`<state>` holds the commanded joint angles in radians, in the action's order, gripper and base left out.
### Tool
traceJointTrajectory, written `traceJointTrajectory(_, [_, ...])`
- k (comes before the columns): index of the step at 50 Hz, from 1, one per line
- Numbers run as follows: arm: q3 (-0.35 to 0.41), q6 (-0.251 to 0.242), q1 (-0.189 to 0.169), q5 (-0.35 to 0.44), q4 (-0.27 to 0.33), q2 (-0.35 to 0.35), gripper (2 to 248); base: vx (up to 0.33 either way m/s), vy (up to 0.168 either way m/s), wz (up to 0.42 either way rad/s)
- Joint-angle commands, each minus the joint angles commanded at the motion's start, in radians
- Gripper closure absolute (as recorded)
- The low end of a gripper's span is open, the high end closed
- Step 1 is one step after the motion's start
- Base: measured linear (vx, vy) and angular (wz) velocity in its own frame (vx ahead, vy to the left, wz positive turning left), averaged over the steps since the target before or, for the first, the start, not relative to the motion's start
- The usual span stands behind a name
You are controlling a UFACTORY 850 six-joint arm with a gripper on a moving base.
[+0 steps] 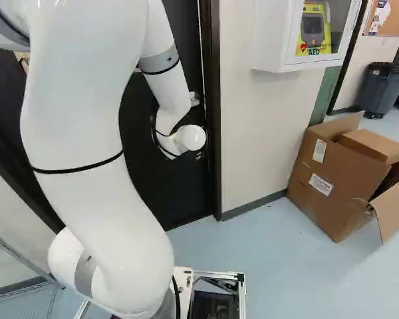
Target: Open the door and move inside
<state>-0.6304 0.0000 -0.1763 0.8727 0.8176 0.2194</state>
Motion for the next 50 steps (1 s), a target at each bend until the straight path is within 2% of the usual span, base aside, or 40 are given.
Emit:
traceJointTrajectory(12, [-0.029, 0.0, 0.003, 0.008, -0.002, 0.027, 3, 0.0, 0.0, 0.0])
traceJointTrajectory(34, [-0.08, 0.0, 0.008, 0.075, -0.002, 0.069, 3, 0.0, 0.0, 0.0])
traceJointTrajectory(50, [-0.121, 0.0, 0.011, 0.082, -0.002, 0.102, 3, 0.0, 0.0, 0.0])
